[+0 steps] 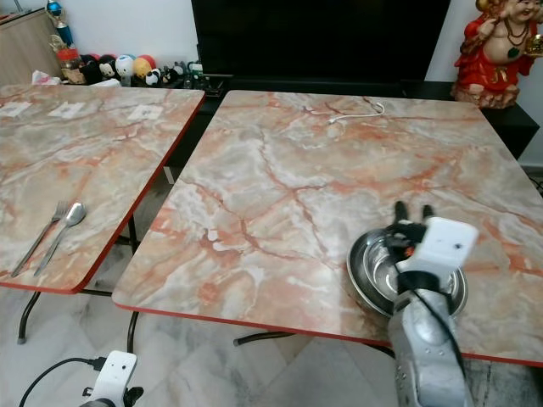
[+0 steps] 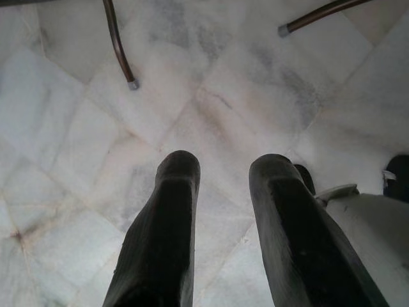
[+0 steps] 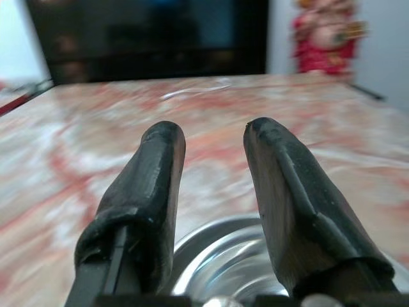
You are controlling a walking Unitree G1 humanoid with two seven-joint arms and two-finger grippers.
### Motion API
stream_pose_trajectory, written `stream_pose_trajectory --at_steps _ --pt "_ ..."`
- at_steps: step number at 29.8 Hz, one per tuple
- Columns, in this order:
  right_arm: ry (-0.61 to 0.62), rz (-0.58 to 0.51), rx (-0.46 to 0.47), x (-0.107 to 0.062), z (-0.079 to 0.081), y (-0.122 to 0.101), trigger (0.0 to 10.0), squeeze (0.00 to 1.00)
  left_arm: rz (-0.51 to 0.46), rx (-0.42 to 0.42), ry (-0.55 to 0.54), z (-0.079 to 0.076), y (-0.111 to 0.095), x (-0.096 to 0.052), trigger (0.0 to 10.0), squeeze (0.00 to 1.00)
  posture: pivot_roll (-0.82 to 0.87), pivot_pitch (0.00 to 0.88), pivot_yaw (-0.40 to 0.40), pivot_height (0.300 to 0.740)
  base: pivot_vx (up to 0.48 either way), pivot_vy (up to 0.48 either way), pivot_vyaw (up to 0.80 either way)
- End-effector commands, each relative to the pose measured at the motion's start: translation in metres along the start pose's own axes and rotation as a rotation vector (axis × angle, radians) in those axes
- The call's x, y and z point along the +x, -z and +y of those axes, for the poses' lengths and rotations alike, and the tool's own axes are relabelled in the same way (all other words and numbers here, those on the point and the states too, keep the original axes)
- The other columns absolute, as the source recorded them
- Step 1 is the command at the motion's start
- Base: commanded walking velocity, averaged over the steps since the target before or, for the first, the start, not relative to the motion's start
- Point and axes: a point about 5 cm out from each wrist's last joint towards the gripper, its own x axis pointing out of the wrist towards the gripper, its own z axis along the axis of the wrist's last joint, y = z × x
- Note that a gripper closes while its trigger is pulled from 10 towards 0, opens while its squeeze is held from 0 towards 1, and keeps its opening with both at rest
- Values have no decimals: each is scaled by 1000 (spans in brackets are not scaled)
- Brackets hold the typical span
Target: Setting the table
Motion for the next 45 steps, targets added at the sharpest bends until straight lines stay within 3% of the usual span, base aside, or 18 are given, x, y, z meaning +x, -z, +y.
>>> stream_pose_trajectory --at_steps 1,5,13,22,45 --pt "-32 -17 -4 1 5 -1 10000 0 30 -11 -8 4 8 -2 10000 0 14 0 -4 740 0 480 0" --pt "-4 -24 44 4 5 0 10000 0 43 -10 -16 11 12 -4 10000 0 18 0 -2 740 0 480 0" --pt "-14 -29 41 -1 12 6 10000 0 67 -4 -23 16 20 -7 10000 0 31 0 -6 740 0 480 0" --pt "-17 -36 23 3 18 9 10000 0 65 -7 -5 0 21 -5 10000 0 42 0 -21 740 0 480 0" --pt "-28 -46 14 5 23 9 10000 0 41 -23 -16 1 11 -2 10000 0 48 0 -20 740 0 474 0"
